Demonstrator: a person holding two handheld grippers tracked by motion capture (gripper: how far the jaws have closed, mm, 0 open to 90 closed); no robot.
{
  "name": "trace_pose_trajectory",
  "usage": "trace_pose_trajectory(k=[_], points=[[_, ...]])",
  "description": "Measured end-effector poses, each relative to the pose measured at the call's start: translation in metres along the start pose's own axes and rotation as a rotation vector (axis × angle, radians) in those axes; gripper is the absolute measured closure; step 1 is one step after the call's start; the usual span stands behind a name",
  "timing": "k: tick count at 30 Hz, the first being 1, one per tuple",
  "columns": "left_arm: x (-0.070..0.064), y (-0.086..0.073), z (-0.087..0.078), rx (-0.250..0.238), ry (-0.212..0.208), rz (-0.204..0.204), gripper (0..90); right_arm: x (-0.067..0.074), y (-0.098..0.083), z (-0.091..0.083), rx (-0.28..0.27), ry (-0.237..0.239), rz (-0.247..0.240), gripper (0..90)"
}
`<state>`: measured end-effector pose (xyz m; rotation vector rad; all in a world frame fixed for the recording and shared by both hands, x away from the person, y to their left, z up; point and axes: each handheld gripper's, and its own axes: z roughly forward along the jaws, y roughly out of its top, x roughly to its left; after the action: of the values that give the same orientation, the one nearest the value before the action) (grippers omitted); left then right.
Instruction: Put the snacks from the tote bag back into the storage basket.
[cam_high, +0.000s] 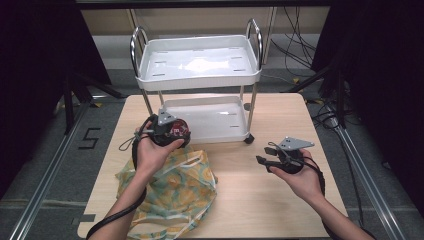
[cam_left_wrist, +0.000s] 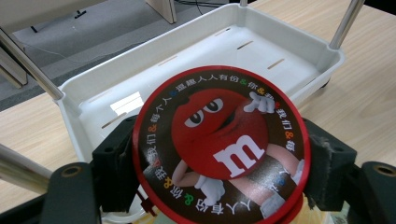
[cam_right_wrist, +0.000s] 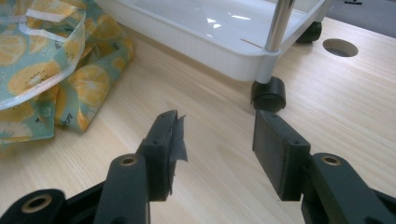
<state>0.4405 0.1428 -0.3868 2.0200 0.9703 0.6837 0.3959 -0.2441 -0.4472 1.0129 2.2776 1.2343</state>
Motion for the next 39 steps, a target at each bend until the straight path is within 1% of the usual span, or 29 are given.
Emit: trace_pose_trajectory(k=[1, 2, 3, 4, 6, 7, 9, 11, 12, 13, 14, 15, 17, 18, 19, 20, 21, 22, 23, 25, 27, 29, 34, 39], points=[[0.000, 0.000, 0.001, -0.005, -0.002, -0.015, 25.5, 0.000, 0.000, 0.000, 0.002, -0.002, -0.001, 51.6], [-0.004, -0.001, 0.000, 0.009, 0.007, -0.061, 25.5, 0.000, 0.000, 0.000, 0.003, -0.003, -0.002, 51.5], [-0.005, -0.001, 0.001, -0.001, 0.008, -0.091, 25.5, 0.000, 0.000, -0.001, 0.013, 0.003, -0.002, 51.4], [-0.005, -0.001, 0.002, 0.002, 0.009, -0.093, 25.5, 0.000, 0.000, -0.001, 0.013, 0.002, -0.003, 51.4], [-0.004, -0.001, 0.002, 0.014, 0.005, -0.078, 25.5, 0.000, 0.000, 0.000, 0.008, 0.000, -0.004, 51.3], [-0.004, -0.001, 0.002, 0.011, 0.007, -0.082, 25.5, 0.000, 0.000, 0.000, 0.000, -0.005, -0.004, 51.3], [-0.003, 0.000, 0.003, 0.011, 0.013, -0.081, 25.5, -0.001, 0.000, 0.000, 0.009, 0.000, -0.009, 51.3], [-0.002, 0.000, 0.004, 0.014, 0.009, -0.079, 25.5, 0.000, 0.000, -0.001, 0.012, 0.004, -0.003, 51.4], [-0.003, 0.000, 0.005, 0.005, 0.010, -0.092, 25.5, 0.000, 0.000, 0.000, 0.012, 0.003, -0.004, 51.3], [-0.002, 0.000, 0.004, 0.018, 0.009, -0.075, 25.5, 0.000, 0.000, 0.000, 0.012, 0.002, -0.005, 51.3], [-0.002, 0.001, 0.005, 0.018, 0.016, -0.074, 25.5, 0.000, 0.000, 0.000, 0.012, 0.004, -0.003, 51.3], [-0.002, 0.001, 0.005, 0.017, 0.017, -0.077, 25.6, 0.000, 0.000, 0.000, 0.012, 0.004, -0.004, 51.3], [-0.001, 0.002, 0.005, 0.020, 0.015, -0.070, 25.5, 0.000, 0.000, 0.000, 0.012, 0.002, -0.003, 51.3], [-0.001, 0.002, 0.006, 0.021, 0.014, -0.073, 25.5, 0.001, 0.000, -0.001, 0.016, 0.002, 0.007, 51.3], [-0.001, 0.002, 0.007, 0.020, 0.011, -0.076, 25.5, 0.001, 0.000, -0.001, 0.016, 0.001, 0.006, 51.3], [-0.001, 0.002, 0.007, 0.018, 0.015, -0.077, 25.6, 0.000, 0.000, 0.000, 0.013, -0.001, -0.004, 51.3], [-0.001, 0.002, 0.007, 0.020, 0.016, -0.075, 25.5, 0.000, 0.000, 0.000, 0.013, -0.001, -0.001, 51.3], [-0.001, 0.002, 0.008, 0.011, 0.020, -0.090, 25.5, 0.000, 0.000, -0.001, 0.014, -0.001, 0.002, 51.3], [0.000, 0.003, 0.007, 0.028, 0.020, -0.073, 25.5, 0.000, 0.000, -0.001, 0.014, 0.000, 0.002, 51.3], [0.000, 0.003, 0.009, 0.019, 0.019, -0.082, 25.5, 0.000, 0.000, 0.000, 0.013, 0.003, 0.001, 51.3], [0.001, 0.003, 0.010, 0.026, 0.024, -0.075, 25.5, 0.000, 0.000, 0.000, 0.015, 0.002, 0.003, 51.3], [0.002, 0.003, 0.011, 0.029, 0.018, -0.080, 25.6, 0.000, 0.000, 0.000, 0.015, 0.002, 0.001, 51.3], [0.002, 0.004, 0.013, 0.024, 0.025, -0.085, 25.5, 0.001, 0.000, 0.000, 0.017, 0.008, 0.009, 51.3], [0.004, 0.005, 0.015, 0.029, 0.025, -0.082, 25.6, 0.000, 0.000, 0.000, 0.013, 0.005, -0.005, 51.2]])
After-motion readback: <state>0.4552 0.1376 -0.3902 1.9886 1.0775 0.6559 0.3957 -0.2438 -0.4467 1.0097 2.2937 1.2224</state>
